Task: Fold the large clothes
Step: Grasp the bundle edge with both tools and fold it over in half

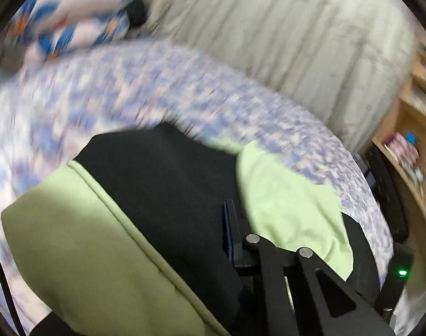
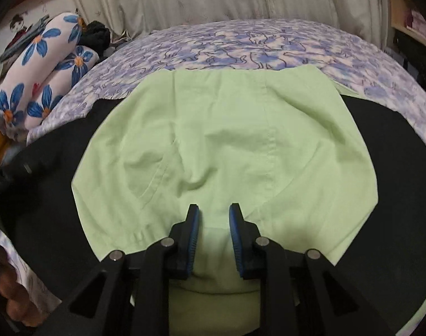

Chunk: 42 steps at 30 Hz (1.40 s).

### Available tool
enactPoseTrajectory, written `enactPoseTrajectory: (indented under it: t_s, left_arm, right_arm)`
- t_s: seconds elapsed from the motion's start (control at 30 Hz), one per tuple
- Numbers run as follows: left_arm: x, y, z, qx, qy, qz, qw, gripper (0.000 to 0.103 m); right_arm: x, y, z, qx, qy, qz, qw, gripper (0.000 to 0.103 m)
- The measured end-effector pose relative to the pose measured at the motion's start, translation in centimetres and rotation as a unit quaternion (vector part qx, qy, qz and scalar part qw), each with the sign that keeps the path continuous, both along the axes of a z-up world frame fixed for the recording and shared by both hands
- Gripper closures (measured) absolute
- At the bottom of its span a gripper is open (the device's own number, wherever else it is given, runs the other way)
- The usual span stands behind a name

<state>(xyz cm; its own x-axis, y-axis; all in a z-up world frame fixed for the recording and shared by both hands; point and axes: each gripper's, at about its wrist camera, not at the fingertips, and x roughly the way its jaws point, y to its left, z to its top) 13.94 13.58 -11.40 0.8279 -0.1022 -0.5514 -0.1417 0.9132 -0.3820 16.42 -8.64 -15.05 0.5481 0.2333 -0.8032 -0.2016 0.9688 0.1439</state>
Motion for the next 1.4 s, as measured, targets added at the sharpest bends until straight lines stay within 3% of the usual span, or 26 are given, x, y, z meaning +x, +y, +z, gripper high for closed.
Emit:
enactPoseTrajectory:
  t_s: [0.07,0.17,0.33,0.47,0.57,0.63,0.7,0.77,0.83,0.9,0.97,1.0,1.03,1.1,1.23,1.4]
  left_arm:
    - [-0.4,-2.6,2.4,0.048,-0.036,-0.027,0.9978,0.095]
    - [-0.9,-7.3,5.4,0.108,-0.079,-0.08,0.9878,0.095]
    - [-0.8,-13.5,7.8,0.143,-0.095,-0.152,0.9733,0.095]
    - [-0.8,-19.3,8.7,0.176,-0.1,-0.208,0.9569,0.095]
    - [-1.5,-23.4,8.6,0.193,-0.096,-0.248,0.9444,0.095]
    - [-2.1,-26.8,7.8,0.211,-0.091,-0.286,0.9302,0.095]
    - [-2.5,-30.5,6.2,0.243,-0.072,-0.326,0.9108,0.095]
    - [-3.0,-33.9,3.3,0.292,-0.037,-0.362,0.8844,0.093]
    - [-3.4,-35.9,0.8,0.328,-0.01,-0.377,0.8663,0.089]
    - [-3.7,-36.9,-1.6,0.352,0.016,-0.381,0.8548,0.078]
    - [-4.0,-36.9,-2.6,0.356,0.033,-0.382,0.8521,0.069]
    - [-4.2,-36.6,-2.4,0.352,0.035,-0.384,0.8529,0.057]
    - [-4.6,-36.3,-2.2,0.342,0.034,-0.388,0.8551,0.039]
    - [-5.3,-35.1,-1.1,0.323,0.025,-0.388,0.863,0.019]
    - [-7.1,-32.2,1.4,0.277,0.013,-0.395,0.8756,0.018]
    - [-8.5,-28.3,3.7,0.264,0.0,-0.355,0.8969,0.018]
  right_arm:
    - [-0.4,-0.7,0.0,0.021,0.006,-0.005,1.0,0.081]
    - [-1.0,-2.2,-0.2,0.066,0.018,-0.014,0.998,0.081]
    - [-2.7,-5.0,0.1,0.157,0.043,-0.03,0.986,0.081]
    - [-5.6,-10.0,1.2,0.237,0.059,-0.056,0.968,0.081]
    - [-8.1,-15.4,2.0,0.231,0.043,-0.117,0.965,0.081]
    - [-9.4,-18.8,2.4,0.225,0.032,-0.16,0.961,0.081]
    - [-10.8,-22.7,2.8,0.219,0.018,-0.212,0.952,0.081]
    - [-12.0,-26.1,3.1,0.206,0.005,-0.259,0.944,0.081]
    - [-12.5,-28.0,3.2,0.196,-0.002,-0.285,0.938,0.081]
    - [-12.8,-29.7,3.3,0.192,-0.005,-0.303,0.933,0.081]
    - [-12.8,-30.2,3.1,0.192,-0.004,-0.304,0.933,0.081]
    - [-12.8,-30.2,3.1,0.193,-0.003,-0.303,0.933,0.081]
    - [-12.8,-30.3,3.0,0.194,-0.002,-0.299,0.934,0.081]
    - [-12.8,-30.2,2.8,0.199,0.002,-0.291,0.936,0.081]
    - [-12.4,-29.5,3.3,0.214,0.0,-0.269,0.939,0.08]
    - [-12.2,-29.1,4.9,0.224,-0.018,-0.253,0.941,0.074]
